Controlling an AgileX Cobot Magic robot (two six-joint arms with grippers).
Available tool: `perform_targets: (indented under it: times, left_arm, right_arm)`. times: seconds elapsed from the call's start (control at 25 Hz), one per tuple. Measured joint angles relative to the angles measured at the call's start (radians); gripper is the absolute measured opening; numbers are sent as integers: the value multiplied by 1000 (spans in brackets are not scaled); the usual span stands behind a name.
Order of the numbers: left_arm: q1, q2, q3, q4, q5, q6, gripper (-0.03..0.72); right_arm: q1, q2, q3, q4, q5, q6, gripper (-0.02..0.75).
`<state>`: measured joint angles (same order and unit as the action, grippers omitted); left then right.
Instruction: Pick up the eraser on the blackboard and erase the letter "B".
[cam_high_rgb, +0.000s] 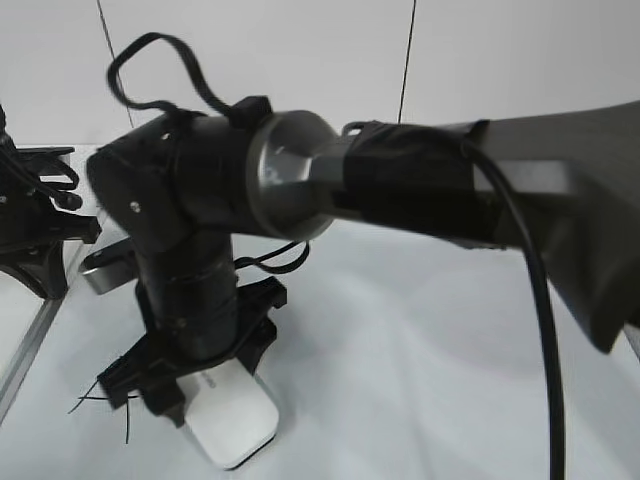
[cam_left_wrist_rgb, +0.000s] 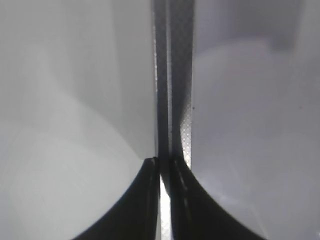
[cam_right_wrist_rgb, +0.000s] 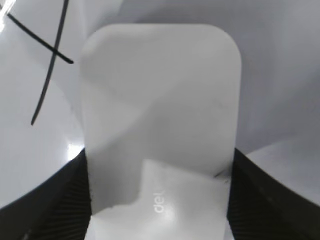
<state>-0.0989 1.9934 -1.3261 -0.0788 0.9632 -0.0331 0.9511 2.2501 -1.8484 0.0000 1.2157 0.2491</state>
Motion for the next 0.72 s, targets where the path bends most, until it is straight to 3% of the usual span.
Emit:
perform_targets:
  times: [0.36, 0.72]
  left_arm:
    - [0, 0, 0, -1, -2, 0, 31]
    - [0, 0, 0, -1, -4, 0, 31]
  right_arm:
    - [-171, 0, 0, 7, 0, 0, 548]
    - [-189, -42, 22, -33, 3, -29, 548]
